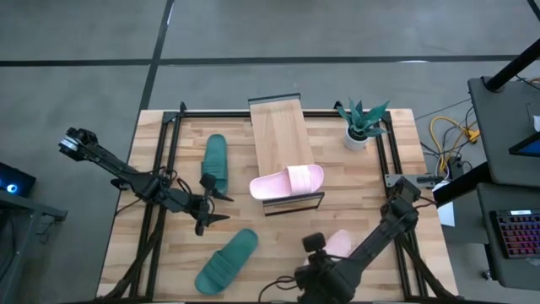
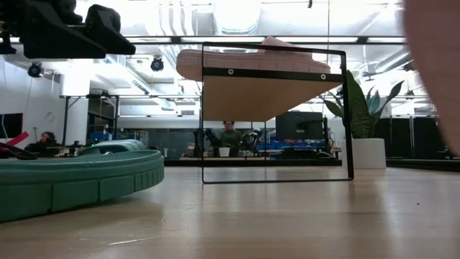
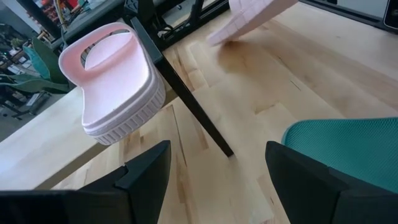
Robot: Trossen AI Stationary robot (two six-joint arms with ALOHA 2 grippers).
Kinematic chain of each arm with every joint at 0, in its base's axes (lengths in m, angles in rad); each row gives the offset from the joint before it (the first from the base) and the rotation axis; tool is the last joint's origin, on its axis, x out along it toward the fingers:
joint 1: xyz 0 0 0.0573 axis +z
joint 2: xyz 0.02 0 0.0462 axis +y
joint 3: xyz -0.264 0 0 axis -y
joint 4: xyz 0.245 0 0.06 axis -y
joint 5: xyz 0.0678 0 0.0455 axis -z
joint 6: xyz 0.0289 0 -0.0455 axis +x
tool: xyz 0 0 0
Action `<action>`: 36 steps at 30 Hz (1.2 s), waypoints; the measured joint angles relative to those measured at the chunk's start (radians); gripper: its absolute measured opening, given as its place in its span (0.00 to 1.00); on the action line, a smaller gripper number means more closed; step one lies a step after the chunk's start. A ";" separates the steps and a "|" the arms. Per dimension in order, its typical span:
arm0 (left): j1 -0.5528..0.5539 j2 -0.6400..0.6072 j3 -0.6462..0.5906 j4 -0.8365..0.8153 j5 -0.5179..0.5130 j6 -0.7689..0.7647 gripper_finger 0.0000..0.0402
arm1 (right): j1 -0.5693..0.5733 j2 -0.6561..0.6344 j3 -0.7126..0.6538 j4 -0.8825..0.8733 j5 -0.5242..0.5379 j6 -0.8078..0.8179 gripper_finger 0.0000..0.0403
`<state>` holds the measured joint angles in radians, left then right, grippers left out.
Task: Pick and place slides into the shelf
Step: Put the pink slide on the shelf
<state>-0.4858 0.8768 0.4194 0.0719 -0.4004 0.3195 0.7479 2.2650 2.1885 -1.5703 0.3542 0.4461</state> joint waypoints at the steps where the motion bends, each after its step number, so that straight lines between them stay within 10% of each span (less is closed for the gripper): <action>1: 0.000 0.000 0.000 0.000 0.000 0.000 0.61 | 0.000 0.000 0.015 0.000 0.031 0.000 0.03; 22: 0.000 0.000 0.001 0.056 0.002 0.016 0.61 | 0.018 -0.113 0.167 0.019 0.618 0.156 0.03; 36: -0.001 0.039 0.000 0.445 0.003 0.363 0.61 | 0.018 -0.276 0.168 0.312 0.946 0.002 0.03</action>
<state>-0.4866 0.9156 0.4191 0.5166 -0.3973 0.6828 0.7654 1.9893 2.3562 -1.2586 1.3005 0.4484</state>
